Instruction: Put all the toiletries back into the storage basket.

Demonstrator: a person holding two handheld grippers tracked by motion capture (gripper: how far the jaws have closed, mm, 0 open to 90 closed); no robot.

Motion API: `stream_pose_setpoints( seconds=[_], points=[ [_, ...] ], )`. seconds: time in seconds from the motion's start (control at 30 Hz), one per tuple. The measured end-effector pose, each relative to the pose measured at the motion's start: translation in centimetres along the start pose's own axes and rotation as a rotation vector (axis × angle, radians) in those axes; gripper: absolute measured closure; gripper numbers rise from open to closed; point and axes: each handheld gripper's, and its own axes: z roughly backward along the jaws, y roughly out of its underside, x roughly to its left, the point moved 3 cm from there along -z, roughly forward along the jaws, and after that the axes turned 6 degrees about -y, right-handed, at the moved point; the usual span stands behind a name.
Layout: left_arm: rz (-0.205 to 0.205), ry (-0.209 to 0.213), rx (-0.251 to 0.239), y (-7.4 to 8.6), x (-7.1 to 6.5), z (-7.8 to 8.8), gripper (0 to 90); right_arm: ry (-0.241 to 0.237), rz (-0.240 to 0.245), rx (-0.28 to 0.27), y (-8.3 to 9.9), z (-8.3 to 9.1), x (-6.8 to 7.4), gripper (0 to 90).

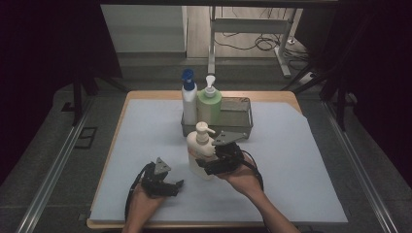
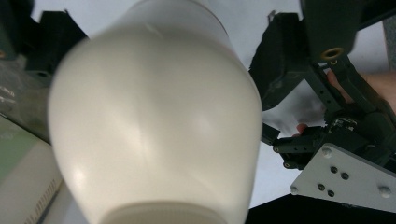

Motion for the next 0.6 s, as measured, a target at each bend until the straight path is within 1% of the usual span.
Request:
stream_pose_setpoints(
  seconds=[0.1,0.2,0.33,0.4,0.53,0.6],
  points=[
    [0.000,0.000,0.001,0.00,0.00,0.01,12.3,0.002,0.008,0.006,-0.37,-0.33,0.08,26.3],
    [0.001,0.000,0.001,0.00,0.00,0.01,12.3,0.007,0.013,0.009,-0.57,-0.56,0.13,28.1],
    [0.000,0.000,0.001,0.00,0.00,0.01,12.3,0.014,0.020,0.009,-0.74,-0.72,-0.08,34.0],
    [0.001,0.000,0.001,-0.01,0.00,0.00,12.3,0.005,0.020,0.013,-0.76,-0.71,-0.22,34.5],
    [0.000,0.000,0.001,-0.01,0.00,0.00,12.3,0.003,0.031,0.023,-0.81,-0.67,-0.12,35.4],
    [0.000,0.001,0.001,-0.01,0.00,0.00,12.3,0.001,0.026,0.021,-0.79,-0.63,-0.11,35.9]
  ],
)
